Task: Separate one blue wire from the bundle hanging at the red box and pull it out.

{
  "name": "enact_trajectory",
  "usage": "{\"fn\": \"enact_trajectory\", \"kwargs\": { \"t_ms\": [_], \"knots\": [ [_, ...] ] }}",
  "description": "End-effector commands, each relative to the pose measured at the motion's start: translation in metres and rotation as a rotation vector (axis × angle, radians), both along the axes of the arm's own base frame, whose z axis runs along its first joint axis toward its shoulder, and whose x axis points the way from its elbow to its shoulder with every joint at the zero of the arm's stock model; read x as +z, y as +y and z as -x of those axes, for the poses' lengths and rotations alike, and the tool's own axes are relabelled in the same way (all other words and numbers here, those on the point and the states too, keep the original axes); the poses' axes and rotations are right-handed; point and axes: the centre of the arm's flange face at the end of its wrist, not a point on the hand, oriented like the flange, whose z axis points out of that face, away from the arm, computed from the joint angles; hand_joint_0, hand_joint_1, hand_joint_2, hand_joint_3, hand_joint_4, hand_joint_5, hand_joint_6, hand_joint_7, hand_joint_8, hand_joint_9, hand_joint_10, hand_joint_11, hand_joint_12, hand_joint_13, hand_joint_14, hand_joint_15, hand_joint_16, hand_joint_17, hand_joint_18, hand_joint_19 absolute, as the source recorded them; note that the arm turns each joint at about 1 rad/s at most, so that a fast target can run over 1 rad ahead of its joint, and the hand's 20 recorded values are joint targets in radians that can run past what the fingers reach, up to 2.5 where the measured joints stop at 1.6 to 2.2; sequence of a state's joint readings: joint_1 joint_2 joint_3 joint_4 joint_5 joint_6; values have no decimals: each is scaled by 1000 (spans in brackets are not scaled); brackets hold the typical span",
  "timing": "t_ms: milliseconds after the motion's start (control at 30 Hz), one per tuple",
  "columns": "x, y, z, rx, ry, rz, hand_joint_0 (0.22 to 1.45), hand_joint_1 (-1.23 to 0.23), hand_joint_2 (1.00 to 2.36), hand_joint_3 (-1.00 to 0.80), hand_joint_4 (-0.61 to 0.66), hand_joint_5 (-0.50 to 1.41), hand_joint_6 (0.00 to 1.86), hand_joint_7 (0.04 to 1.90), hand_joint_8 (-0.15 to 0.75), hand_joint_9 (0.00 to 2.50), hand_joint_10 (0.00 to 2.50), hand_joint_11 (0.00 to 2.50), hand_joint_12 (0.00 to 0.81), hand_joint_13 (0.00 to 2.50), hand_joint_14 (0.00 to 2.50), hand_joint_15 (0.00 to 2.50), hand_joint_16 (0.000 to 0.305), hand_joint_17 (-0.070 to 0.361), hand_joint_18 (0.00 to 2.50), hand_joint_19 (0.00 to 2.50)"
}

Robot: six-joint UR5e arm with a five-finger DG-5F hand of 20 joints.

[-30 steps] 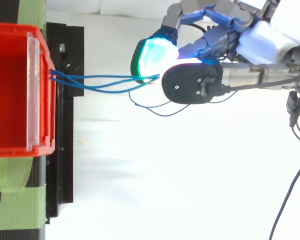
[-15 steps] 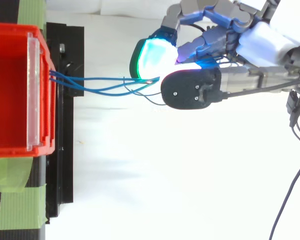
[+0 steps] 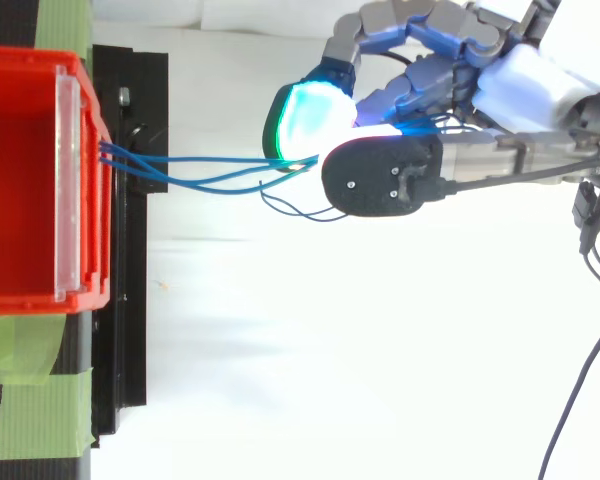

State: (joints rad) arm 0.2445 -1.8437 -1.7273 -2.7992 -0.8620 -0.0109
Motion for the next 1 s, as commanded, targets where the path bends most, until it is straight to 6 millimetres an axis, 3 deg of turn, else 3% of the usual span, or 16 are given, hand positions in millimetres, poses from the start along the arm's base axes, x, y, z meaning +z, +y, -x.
{"fn": "enact_trajectory", "kwargs": {
  "t_ms": [0,167,600,967],
  "knots": [
    [0,0,0,3,15,22,565,-590,1018,-113,281,-230,866,1106,370,1046,204,1720,383,1065,2059,1217,56,127,1026,1226],
    [0,0,0,8,59,108,523,-599,1019,-209,276,-237,850,1141,357,1033,80,1816,374,1045,2007,1256,54,121,993,1249],
    [0,0,0,9,64,127,487,-699,1008,-388,298,-250,853,1118,375,957,244,1768,393,1038,2038,1231,59,132,1015,1221],
    [0,0,-1,7,58,126,489,-807,1010,-369,296,-262,851,1147,366,905,190,1818,389,1002,2016,1252,60,135,994,1231]
  ]
}}
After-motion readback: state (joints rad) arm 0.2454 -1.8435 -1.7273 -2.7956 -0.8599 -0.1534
